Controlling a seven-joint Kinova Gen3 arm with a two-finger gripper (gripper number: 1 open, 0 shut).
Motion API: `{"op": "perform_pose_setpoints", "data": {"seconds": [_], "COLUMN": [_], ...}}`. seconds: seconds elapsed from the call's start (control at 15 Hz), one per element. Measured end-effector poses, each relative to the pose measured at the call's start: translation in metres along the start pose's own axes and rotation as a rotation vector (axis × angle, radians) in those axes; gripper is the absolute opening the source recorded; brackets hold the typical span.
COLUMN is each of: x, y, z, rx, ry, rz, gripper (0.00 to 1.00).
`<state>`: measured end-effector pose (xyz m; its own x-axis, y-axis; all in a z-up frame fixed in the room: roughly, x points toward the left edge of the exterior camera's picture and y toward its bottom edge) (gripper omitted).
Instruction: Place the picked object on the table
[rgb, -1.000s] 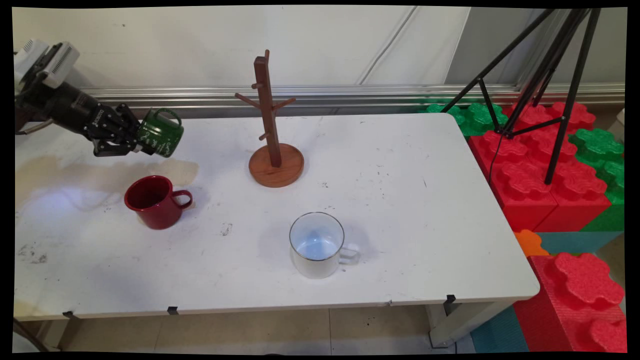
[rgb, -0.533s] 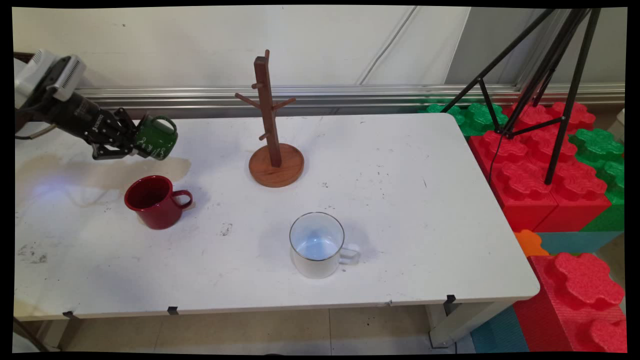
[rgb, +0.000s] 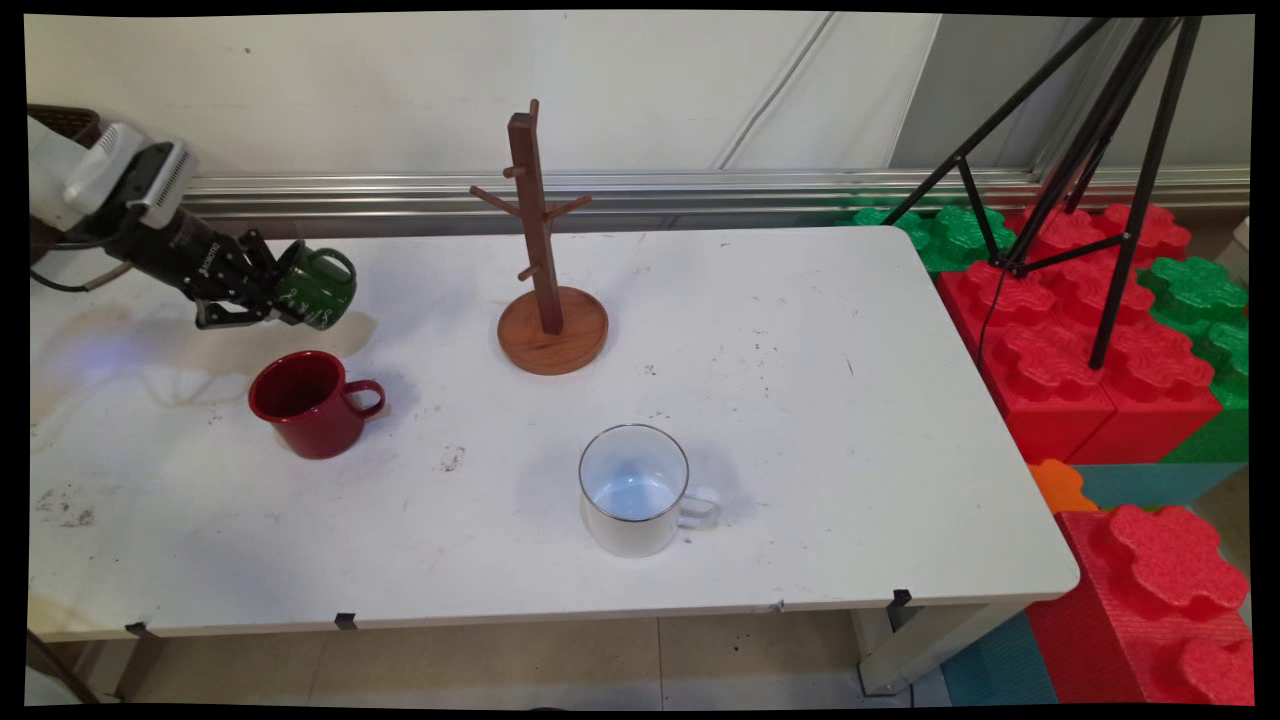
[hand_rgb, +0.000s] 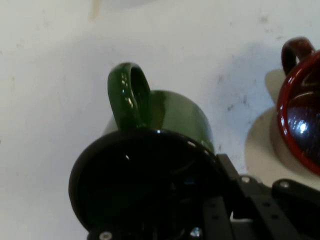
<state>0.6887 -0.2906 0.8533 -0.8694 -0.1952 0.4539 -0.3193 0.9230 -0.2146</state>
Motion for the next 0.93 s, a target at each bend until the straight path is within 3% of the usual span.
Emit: {"op": "perform_pose_setpoints", "data": {"seconds": [0.93], "x": [-0.006], "y": [-0.003], "z": [0.034], "rx": [-0.017], "ry": [-0.076], "rz": [0.036], "gripper": [0.00]}}
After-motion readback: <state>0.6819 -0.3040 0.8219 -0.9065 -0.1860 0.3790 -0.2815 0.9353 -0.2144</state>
